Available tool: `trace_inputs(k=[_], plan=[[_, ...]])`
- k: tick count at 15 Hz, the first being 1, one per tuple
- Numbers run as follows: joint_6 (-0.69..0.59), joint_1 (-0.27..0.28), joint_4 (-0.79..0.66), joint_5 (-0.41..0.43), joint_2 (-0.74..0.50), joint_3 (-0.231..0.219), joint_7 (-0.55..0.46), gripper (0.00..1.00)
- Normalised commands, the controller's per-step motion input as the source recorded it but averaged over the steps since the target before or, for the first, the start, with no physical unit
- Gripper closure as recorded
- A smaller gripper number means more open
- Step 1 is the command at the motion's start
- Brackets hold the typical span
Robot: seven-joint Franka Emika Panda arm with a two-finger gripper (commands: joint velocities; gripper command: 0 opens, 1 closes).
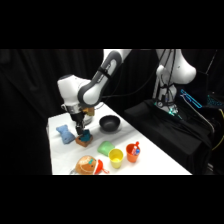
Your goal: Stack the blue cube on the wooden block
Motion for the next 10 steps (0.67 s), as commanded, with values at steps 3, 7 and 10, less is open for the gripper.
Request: trace_inputs(k=[3, 7, 10], plan=[[-0.33, 0.026, -0.12, 0.060, -0.37, -0.023, -0.08, 0.00], [-0.37, 0.023, -0.08, 0.073, -0.35, -0.017, -0.10, 0.00], [-0.33, 0.022, -0.05, 0.075, -0.30, -0.027, -0.11, 0.00]])
